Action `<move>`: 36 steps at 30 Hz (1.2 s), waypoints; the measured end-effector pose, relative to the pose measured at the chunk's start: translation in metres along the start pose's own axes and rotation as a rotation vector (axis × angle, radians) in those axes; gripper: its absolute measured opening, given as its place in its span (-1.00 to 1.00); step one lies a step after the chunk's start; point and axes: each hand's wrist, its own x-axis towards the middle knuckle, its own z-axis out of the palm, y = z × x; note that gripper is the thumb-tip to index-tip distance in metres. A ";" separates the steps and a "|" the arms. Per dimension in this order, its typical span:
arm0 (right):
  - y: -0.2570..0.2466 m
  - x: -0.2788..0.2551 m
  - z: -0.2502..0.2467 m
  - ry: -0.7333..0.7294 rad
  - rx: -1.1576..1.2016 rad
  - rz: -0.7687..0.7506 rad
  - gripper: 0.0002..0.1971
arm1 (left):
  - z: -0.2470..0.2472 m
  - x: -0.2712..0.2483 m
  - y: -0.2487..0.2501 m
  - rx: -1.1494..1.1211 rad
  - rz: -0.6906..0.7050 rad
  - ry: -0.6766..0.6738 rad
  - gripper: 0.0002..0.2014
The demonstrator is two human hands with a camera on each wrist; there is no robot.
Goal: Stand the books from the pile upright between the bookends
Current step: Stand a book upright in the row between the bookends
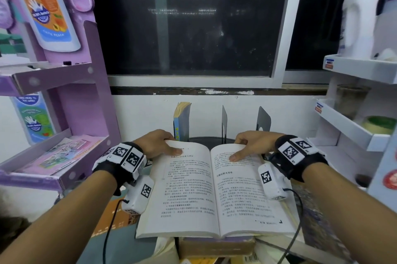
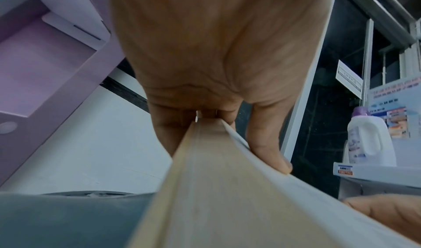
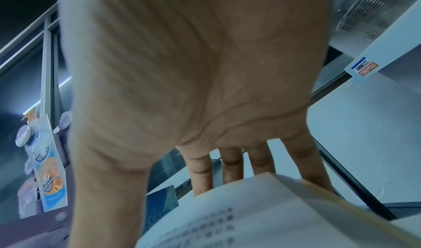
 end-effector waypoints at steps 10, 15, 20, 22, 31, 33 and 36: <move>-0.006 -0.014 -0.025 0.072 0.076 -0.078 -0.44 | -0.018 -0.012 0.015 -0.280 0.081 0.084 -0.82; -0.021 -0.026 -0.049 0.129 -0.005 -0.170 -0.56 | -0.035 -0.021 0.030 -0.390 0.170 0.137 -0.83; -0.040 -0.043 -0.070 0.251 -0.077 -0.234 -0.66 | -0.054 -0.026 0.043 -0.431 0.276 0.263 -0.84; -0.045 -0.047 -0.074 0.314 -0.082 -0.238 -0.69 | -0.057 -0.028 0.046 -0.469 0.316 0.327 -0.82; -0.040 -0.043 -0.064 0.664 0.065 -0.250 -0.68 | -0.041 -0.025 0.026 -0.728 0.320 0.543 -0.74; -0.034 -0.044 -0.063 0.699 0.148 -0.260 -0.70 | -0.038 -0.025 0.020 -0.809 0.309 0.554 -0.70; -0.028 -0.048 -0.059 0.692 0.317 -0.277 -0.68 | -0.034 -0.023 0.010 -0.940 0.259 0.575 -0.60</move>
